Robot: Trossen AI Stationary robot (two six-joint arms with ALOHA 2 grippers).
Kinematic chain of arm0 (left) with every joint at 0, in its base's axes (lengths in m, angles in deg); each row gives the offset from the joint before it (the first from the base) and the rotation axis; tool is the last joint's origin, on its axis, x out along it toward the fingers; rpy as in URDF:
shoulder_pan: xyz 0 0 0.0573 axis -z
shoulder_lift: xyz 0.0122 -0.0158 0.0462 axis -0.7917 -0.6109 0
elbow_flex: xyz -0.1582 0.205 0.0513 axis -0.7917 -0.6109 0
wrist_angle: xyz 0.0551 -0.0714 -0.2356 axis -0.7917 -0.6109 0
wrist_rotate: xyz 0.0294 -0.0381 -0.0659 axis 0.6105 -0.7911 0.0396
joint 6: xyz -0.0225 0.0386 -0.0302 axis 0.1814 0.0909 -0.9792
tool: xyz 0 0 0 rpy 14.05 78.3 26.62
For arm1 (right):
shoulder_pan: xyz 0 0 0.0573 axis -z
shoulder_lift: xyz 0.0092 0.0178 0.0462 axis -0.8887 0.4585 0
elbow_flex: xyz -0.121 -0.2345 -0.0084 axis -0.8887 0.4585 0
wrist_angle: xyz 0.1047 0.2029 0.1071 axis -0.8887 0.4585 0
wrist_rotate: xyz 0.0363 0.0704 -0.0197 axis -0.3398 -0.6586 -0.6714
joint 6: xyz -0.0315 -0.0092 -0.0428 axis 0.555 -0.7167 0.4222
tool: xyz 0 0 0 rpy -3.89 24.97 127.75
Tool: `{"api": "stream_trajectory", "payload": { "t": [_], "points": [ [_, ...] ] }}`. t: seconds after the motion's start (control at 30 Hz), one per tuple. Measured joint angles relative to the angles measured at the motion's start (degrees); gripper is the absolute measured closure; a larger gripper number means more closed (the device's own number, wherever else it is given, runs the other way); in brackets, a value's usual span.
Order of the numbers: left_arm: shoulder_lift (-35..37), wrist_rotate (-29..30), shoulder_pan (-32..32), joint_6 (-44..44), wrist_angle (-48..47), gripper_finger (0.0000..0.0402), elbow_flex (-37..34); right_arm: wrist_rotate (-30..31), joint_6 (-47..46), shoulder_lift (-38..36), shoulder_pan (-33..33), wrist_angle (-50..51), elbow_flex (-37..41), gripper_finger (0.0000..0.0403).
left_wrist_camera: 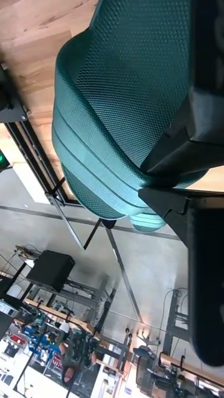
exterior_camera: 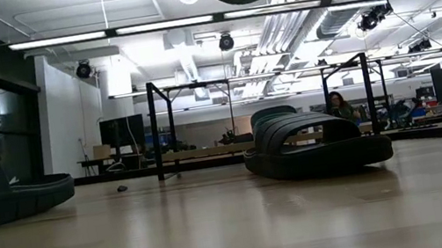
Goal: Pick and place slides into the shelf
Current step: Put the green slide on the shelf
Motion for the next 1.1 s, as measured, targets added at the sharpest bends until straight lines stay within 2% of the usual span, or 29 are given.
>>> {"api": "stream_trajectory", "payload": {
  "t": [0.2, 0.53, 0.7, 0.8, 1.0, 1.1],
  "points": [
    [1.3, 0.4, 0.0, 0.2, -1.4, 0.0363, 0.0, 1.5, -0.3, 0.0, 0.0, -0.3, 0.0, 0.0339],
    [4.8, 1.6, 1.6, -1.6, -6.2, 0.025, 0.1, 4.4, -1.0, -0.1, 0.0, 0.4, -0.1, 0.0339],
    [5.4, 1.7, 4.7, -3.9, -11.0, 0.0214, 0.1, 4.0, -3.4, -0.8, 0.1, 1.0, -0.2, 0.0339],
    [5.2, 2.5, 7.5, -5.5, -13.9, 0.0209, 0.0, 1.9, -6.3, -2.2, 0.4, 3.6, -0.3, 0.0339],
    [5.2, 2.9, 13.3, -9.5, -17.6, 0.0224, 0.0, -7.8, -14.6, -6.3, 0.7, 12.3, -0.3, 0.0339],
    [5.2, 2.9, 15.8, -11.2, -18.3, 0.0233, 0.0, -9.1, -16.9, -7.5, 1.1, 15.0, -0.3, 0.0339]
  ]
}}
